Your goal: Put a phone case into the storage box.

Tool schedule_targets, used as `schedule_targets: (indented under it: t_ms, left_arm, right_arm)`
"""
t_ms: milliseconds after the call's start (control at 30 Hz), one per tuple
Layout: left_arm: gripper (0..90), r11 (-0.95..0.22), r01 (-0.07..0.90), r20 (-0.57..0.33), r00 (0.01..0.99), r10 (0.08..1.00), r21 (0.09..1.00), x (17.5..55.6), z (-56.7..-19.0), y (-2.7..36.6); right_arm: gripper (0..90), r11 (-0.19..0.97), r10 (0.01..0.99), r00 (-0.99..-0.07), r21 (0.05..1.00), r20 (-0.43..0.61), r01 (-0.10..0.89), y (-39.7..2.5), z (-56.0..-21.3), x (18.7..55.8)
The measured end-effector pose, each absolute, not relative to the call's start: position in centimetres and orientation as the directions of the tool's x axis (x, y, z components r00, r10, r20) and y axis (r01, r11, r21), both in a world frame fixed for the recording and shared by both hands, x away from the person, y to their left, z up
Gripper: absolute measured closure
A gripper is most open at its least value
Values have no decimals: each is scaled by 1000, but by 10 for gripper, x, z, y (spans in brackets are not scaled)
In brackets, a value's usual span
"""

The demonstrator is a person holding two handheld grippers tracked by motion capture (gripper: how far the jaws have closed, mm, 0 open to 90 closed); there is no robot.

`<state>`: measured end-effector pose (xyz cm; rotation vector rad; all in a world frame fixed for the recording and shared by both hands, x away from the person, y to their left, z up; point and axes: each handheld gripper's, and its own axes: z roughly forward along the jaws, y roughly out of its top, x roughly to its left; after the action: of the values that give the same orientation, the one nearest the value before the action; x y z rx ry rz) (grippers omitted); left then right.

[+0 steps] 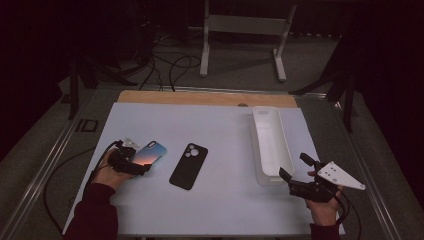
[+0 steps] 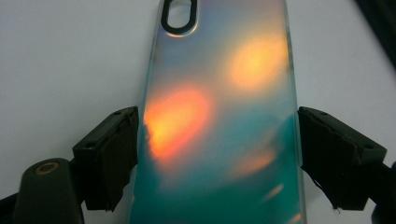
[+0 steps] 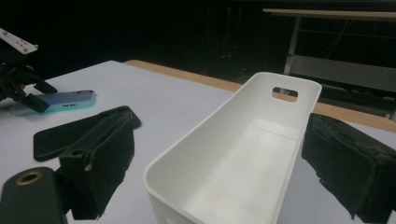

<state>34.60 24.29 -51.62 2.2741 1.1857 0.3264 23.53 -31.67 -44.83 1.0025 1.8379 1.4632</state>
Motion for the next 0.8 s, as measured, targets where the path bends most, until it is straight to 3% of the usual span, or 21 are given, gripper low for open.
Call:
schedule_targets:
  t_ms: [800]
  left_arm:
    - [168,-381,591,-9,549,836,711,333,-477,236]
  right_arm:
    - [90,122,828,-560,969,20,215,-311,-449,241]
